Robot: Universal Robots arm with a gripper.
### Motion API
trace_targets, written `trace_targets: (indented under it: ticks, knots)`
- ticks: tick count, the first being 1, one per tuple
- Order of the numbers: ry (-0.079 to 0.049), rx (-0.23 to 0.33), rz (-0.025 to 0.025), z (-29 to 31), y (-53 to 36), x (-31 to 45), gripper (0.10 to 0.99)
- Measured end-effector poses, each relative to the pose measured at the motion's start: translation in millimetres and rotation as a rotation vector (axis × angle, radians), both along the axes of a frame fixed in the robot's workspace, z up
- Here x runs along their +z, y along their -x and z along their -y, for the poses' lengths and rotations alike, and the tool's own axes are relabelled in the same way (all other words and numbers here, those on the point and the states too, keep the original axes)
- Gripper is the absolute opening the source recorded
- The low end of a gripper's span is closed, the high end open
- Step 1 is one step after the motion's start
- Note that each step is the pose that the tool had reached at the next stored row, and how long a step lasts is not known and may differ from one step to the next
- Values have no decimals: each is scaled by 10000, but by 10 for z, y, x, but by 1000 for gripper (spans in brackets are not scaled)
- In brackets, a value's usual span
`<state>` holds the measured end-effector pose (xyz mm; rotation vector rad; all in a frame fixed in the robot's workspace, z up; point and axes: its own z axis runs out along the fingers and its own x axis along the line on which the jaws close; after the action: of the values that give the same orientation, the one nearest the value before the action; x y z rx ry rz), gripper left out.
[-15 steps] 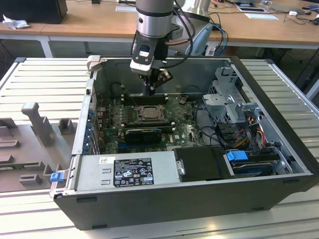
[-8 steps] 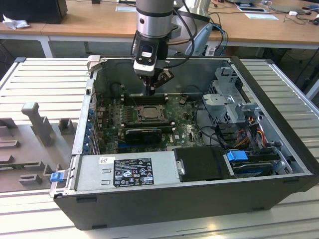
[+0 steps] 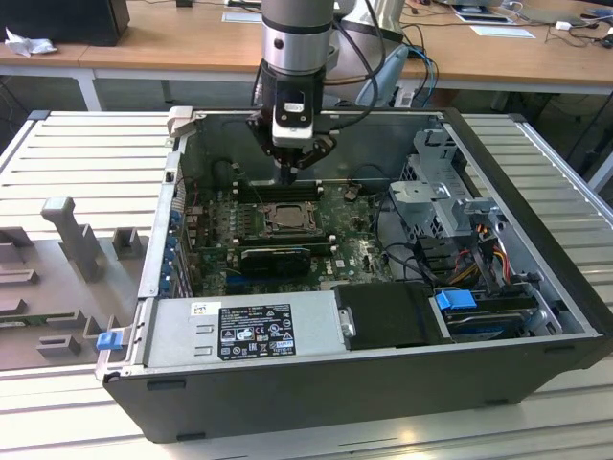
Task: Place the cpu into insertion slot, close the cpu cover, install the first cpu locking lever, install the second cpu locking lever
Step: 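Install the first cpu locking lever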
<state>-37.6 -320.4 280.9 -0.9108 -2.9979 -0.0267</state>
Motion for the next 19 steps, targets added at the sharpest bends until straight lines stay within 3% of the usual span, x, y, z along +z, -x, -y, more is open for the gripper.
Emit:
trace_targets:
  ticks: [8, 12, 19]
  knots:
    - [-1, 1808, 1, 0, 0, -17, 106]
    - [0, 3084, 3, 0, 0, -29, 106]
    - [-1, 4571, 5, 0, 0, -31, 106]
